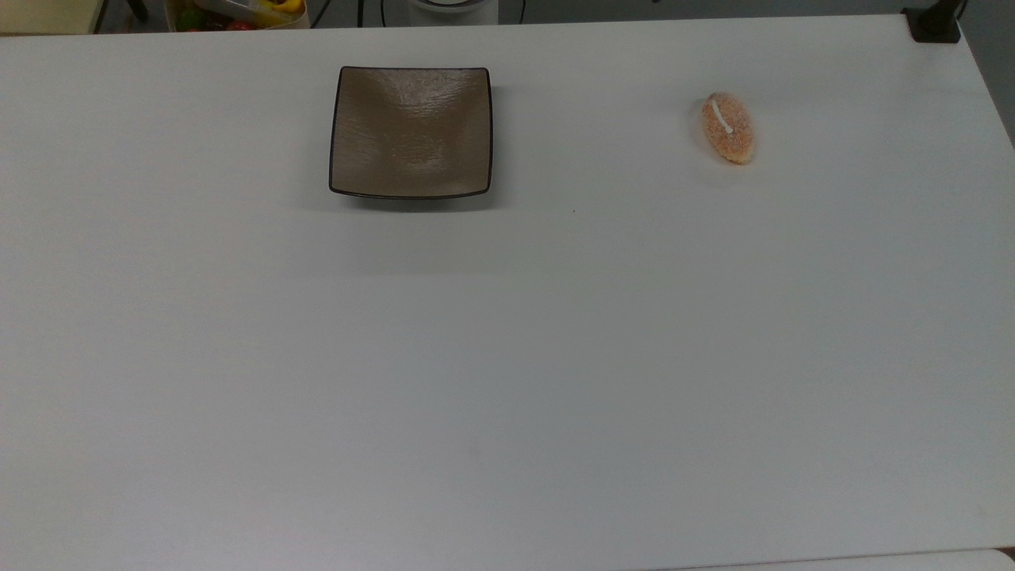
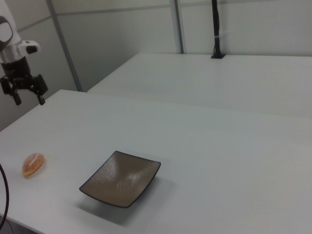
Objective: Bread is placed on a ceramic plate
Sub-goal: 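Lower the gripper down onto the orange bread roll, then close the gripper around the bread roll, then lift the bread roll and carry it over the brown square plate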
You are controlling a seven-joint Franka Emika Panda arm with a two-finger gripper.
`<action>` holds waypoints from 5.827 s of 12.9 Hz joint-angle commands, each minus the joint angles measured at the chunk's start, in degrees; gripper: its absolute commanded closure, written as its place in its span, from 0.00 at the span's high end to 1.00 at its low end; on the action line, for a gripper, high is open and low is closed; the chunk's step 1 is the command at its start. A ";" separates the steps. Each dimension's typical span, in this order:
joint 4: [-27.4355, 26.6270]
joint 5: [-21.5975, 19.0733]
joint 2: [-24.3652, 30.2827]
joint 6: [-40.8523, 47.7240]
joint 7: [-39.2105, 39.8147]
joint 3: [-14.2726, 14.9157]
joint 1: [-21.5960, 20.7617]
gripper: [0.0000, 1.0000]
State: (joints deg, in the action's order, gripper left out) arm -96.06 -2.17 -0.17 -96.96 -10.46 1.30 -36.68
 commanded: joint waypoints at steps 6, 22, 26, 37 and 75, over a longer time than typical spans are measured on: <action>-2.46 -1.96 -8.87 -4.71 -1.32 -2.61 -2.26 1.00; -9.67 -1.26 -19.87 -19.84 -6.77 -8.86 -2.87 1.00; -9.59 -0.99 -21.18 -20.02 -6.86 -8.86 -2.87 1.00; -9.58 0.67 -22.24 -23.97 -6.86 -8.86 -2.43 0.42; -14.14 3.75 3.87 2.76 23.90 -2.53 32.72 0.28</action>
State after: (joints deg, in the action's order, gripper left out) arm -107.89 0.89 5.20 -91.94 10.78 -2.73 -3.84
